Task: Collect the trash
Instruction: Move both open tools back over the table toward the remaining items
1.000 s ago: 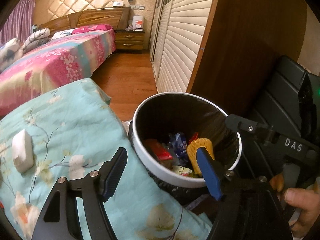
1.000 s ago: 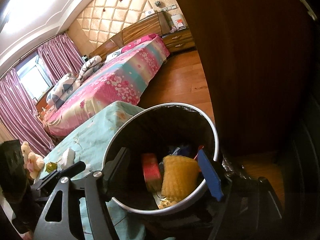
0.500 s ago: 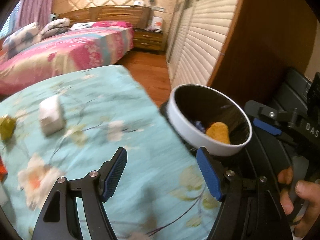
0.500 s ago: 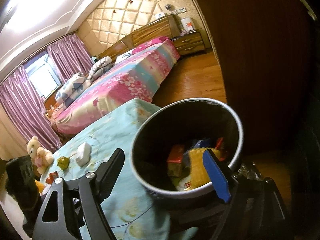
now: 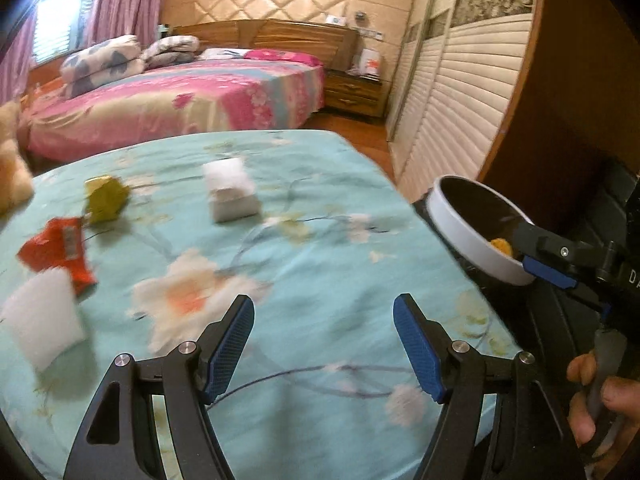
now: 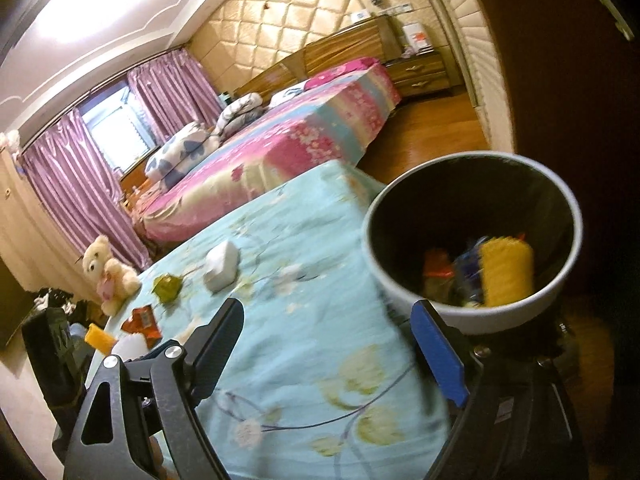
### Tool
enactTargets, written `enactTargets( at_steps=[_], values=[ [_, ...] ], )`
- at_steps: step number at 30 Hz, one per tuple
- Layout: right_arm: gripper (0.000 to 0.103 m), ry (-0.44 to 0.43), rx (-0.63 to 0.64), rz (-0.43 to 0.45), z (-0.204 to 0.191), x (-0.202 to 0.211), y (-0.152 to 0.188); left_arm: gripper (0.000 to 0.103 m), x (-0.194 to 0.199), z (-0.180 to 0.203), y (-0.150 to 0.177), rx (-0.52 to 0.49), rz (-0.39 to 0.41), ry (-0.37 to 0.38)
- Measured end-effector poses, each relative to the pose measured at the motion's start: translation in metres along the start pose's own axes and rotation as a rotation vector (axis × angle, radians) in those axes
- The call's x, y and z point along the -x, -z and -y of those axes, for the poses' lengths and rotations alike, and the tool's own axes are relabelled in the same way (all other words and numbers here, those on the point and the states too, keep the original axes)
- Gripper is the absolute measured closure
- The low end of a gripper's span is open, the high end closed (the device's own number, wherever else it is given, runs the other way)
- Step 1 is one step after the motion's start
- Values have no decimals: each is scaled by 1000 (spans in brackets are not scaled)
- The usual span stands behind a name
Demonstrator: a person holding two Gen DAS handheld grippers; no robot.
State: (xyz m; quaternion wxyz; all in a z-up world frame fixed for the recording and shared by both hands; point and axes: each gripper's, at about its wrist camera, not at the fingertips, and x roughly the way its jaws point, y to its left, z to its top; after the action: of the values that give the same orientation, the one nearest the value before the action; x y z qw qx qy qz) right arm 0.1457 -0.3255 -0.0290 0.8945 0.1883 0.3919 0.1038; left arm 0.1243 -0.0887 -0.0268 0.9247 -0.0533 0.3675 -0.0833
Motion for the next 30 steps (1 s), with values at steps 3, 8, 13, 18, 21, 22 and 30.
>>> enactTargets(
  at_steps=[3,8,13,18,21,22,30],
  values=[
    [16,-21,15,-17,-13,-6,10,31,15,-12,9,12,14,-30],
    [16,-53,31,-46,-31,-19,22,31,38,-29,22,11,45,-114],
    [16,-77,47,-70,-43,-30,28,31,59,-50,35,50,62,-163],
    [16,-97,77,-90,-58,-40,35,31,78,-76,50,127,75,-224],
    [16,-107,100,-100,-68,-46,36,31,87,-84,54,148,91,-272],
    [16,-111,111,-103,-72,-49,37,31,92,-88,57,153,100,-297],
    [16,-129,158,-135,-91,-70,42,31,100,-103,62,185,101,-366]
  ],
)
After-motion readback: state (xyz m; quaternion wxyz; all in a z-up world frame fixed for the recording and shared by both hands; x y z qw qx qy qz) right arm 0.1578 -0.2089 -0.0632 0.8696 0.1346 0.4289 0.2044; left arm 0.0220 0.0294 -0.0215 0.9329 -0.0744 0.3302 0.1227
